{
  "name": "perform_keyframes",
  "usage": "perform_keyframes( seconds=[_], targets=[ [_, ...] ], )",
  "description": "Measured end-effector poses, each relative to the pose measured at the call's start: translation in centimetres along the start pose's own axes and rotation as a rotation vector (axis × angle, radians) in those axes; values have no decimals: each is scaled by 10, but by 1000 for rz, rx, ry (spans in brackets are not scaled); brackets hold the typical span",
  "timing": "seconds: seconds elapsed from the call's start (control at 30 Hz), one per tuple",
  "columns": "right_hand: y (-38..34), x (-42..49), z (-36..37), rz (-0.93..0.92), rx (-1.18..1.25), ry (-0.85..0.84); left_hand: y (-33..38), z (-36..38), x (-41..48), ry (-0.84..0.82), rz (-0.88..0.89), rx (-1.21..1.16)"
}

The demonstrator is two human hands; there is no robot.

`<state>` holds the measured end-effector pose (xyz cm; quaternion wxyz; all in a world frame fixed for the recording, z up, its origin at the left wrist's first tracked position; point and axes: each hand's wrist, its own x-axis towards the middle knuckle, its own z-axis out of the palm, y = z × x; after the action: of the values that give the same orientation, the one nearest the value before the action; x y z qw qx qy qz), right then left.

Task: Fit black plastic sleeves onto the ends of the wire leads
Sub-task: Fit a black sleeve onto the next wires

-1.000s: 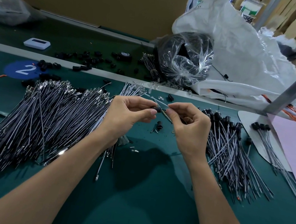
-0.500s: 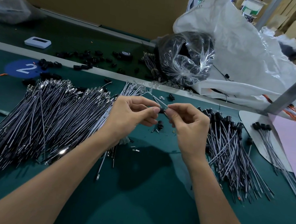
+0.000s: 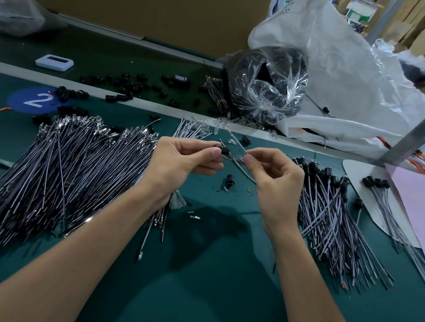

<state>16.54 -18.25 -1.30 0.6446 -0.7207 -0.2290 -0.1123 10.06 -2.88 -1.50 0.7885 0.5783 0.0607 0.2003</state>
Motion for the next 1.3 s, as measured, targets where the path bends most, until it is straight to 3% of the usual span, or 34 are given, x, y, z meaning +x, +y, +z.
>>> perform_keyframes(
  seconds=[0.13,0.3,0.7,1.3],
  targets=[
    [0,2,-5,-150,-230,71,2,-5,2,60,-31,-83],
    [0,2,-6,-198,-328,60,3,-8,3,52,-53,-114],
    [1,4,-8,-182,-346,112,4,-7,1,19,-64,-115],
    [2,-2,2,-255,-341,-79,0,4,-4,-65,-54,21]
  ],
)
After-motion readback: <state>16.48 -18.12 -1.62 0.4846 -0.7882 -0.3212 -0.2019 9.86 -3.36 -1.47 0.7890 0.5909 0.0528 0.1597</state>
